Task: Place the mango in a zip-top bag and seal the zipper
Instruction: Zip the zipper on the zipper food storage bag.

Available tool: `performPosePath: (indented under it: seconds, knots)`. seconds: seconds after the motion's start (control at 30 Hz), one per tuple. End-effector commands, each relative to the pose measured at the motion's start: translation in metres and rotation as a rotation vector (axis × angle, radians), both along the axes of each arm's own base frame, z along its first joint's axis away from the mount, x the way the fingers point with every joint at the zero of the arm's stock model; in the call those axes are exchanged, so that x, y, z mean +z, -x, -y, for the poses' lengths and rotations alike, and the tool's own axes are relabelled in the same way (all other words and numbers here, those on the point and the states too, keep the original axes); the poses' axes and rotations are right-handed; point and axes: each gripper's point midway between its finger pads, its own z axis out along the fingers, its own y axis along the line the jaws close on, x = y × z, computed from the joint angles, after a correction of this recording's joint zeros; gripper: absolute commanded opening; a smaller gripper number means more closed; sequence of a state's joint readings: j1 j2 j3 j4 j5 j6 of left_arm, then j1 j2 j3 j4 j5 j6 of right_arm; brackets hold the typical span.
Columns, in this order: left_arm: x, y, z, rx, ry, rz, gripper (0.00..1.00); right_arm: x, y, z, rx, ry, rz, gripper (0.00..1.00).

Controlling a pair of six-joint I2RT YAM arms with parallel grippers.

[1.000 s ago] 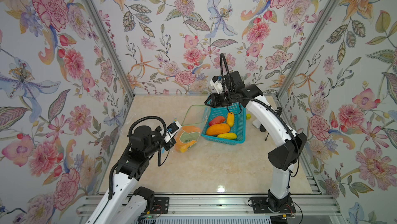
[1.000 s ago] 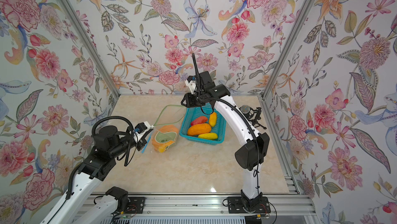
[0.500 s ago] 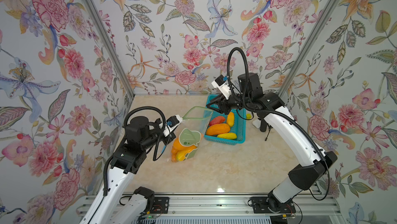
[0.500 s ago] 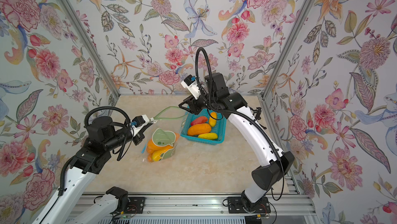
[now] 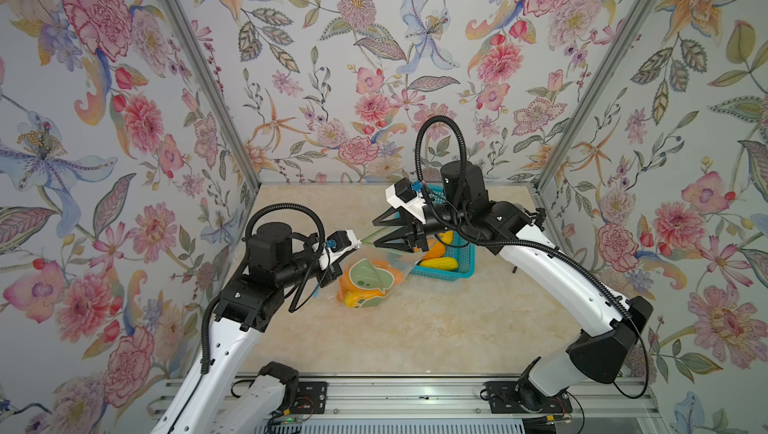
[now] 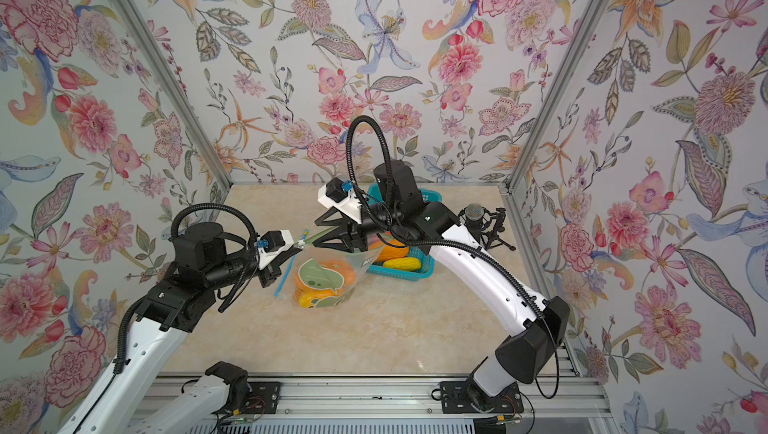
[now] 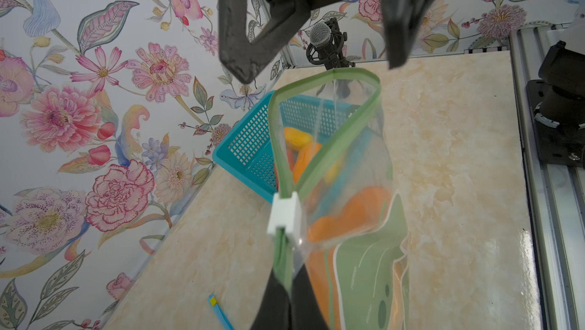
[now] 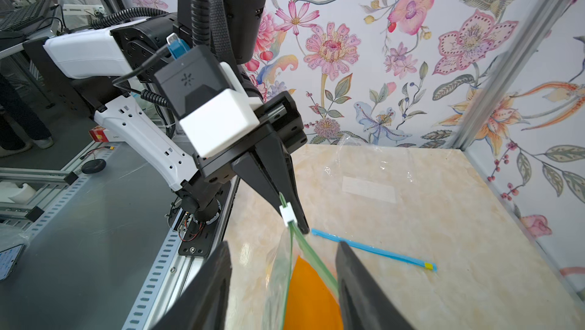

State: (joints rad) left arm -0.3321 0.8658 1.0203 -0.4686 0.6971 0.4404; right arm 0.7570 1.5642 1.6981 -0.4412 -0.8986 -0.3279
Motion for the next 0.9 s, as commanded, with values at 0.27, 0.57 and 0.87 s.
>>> performPosePath:
  seconds: [0.27, 0.57, 0.87]
  knots:
    - [0.014, 0.008, 0.010, -0.074, 0.006, 0.057, 0.00, -0.025, 0.009, -0.022, 0.079, 0.023, 0.057, 0.51]
    - [0.013, 0.011, 0.009, -0.071, 0.008, 0.068, 0.00, -0.032, 0.006, -0.036, 0.084, 0.036, 0.058, 0.48]
    - [0.010, 0.011, 0.009, -0.066, 0.011, 0.072, 0.00, -0.030, 0.002, -0.041, 0.063, 0.041, 0.033, 0.31]
